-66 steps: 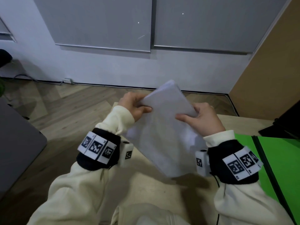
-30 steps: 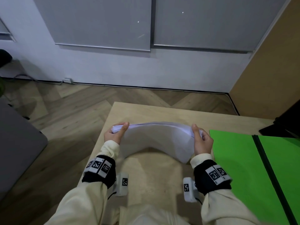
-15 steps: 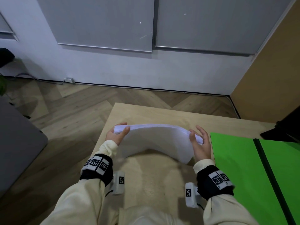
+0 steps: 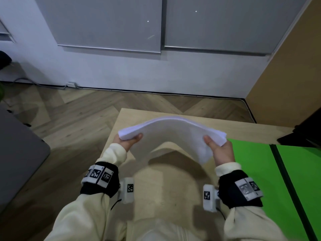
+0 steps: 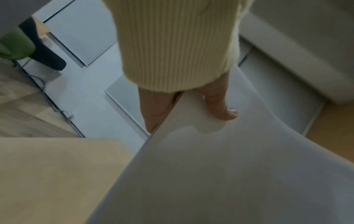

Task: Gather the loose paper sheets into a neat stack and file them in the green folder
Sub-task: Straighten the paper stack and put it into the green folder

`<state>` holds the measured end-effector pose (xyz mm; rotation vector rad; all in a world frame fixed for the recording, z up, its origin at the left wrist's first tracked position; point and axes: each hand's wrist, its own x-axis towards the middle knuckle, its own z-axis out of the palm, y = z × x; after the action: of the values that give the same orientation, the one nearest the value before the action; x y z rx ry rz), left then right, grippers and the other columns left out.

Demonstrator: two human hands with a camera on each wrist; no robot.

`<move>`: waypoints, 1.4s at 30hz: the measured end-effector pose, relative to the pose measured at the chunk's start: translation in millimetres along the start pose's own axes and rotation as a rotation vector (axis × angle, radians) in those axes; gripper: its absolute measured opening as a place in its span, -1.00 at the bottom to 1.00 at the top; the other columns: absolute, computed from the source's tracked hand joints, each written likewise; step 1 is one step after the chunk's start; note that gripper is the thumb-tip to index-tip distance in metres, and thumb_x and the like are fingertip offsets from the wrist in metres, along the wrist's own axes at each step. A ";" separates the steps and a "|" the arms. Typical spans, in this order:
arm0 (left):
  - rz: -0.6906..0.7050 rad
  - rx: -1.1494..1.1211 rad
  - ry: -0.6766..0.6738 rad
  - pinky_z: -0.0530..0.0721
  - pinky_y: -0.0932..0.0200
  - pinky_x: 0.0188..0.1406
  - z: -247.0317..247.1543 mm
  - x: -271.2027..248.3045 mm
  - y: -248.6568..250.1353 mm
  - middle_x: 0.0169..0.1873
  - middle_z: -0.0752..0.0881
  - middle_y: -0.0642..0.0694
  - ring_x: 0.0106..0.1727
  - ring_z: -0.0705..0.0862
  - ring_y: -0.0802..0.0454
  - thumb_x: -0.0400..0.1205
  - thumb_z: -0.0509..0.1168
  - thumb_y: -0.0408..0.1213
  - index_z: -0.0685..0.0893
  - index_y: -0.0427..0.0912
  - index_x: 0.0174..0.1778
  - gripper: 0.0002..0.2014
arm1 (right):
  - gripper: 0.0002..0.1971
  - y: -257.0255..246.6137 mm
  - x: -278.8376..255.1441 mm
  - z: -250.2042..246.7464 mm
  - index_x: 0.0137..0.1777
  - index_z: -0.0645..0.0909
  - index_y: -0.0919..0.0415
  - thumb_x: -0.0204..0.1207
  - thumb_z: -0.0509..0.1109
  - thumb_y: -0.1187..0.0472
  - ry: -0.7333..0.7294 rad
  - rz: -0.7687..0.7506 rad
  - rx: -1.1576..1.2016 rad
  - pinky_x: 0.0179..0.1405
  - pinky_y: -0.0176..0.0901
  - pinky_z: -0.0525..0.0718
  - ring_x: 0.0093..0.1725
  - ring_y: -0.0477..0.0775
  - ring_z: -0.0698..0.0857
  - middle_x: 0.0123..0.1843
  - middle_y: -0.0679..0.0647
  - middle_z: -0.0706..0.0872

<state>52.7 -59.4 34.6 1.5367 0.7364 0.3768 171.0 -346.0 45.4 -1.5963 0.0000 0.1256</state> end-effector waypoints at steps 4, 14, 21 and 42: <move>0.045 -0.012 -0.063 0.64 0.62 -0.28 -9.7 -1.5 5.2 -0.42 0.79 0.27 -0.36 0.72 0.51 0.38 0.55 -0.45 0.72 0.02 -0.18 -0.72 | -0.75 -12.6 4.0 -14.8 -0.21 0.66 0.05 0.38 0.50 0.45 -0.130 -0.159 -0.009 -0.35 -0.57 0.62 -0.44 -0.42 0.67 -0.43 -0.32 0.78; -0.054 0.058 -0.174 0.59 0.62 -0.39 0.8 -12.8 -13.6 -0.55 0.77 0.27 -0.46 0.68 0.43 0.43 0.46 -0.59 0.71 -0.10 -0.21 -0.74 | -0.86 29.7 -2.3 -9.8 -0.14 0.74 -0.01 0.44 0.49 0.28 -0.128 -0.003 -0.072 -0.27 -0.60 0.64 -0.21 -0.23 0.71 -0.24 -0.22 0.81; -0.064 0.124 -0.085 0.60 0.46 -0.28 6.8 -16.4 2.7 -0.26 0.74 -0.04 -0.06 0.62 0.00 0.48 0.44 -0.52 0.69 -0.38 0.12 -0.71 | -0.79 33.8 0.2 -9.6 0.11 0.71 0.29 0.50 0.43 0.26 -0.038 0.041 -0.057 -0.45 -0.62 0.61 -0.25 -0.08 0.67 -0.39 -0.22 0.76; 0.486 1.395 -0.265 -0.09 -0.19 0.65 54.1 -26.0 67.7 0.45 0.49 0.00 0.66 0.20 -0.04 0.46 0.32 0.16 0.54 0.05 0.33 -0.46 | -0.77 -12.7 1.1 16.6 -0.37 0.60 0.19 0.49 0.44 0.16 -0.304 -0.077 -0.408 -0.45 -0.22 0.36 -0.56 -0.23 0.37 -0.47 0.03 0.52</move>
<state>83.2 -115.0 99.2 3.0302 0.3510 -0.0713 171.8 -329.0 57.6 -1.9659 -0.3416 0.3230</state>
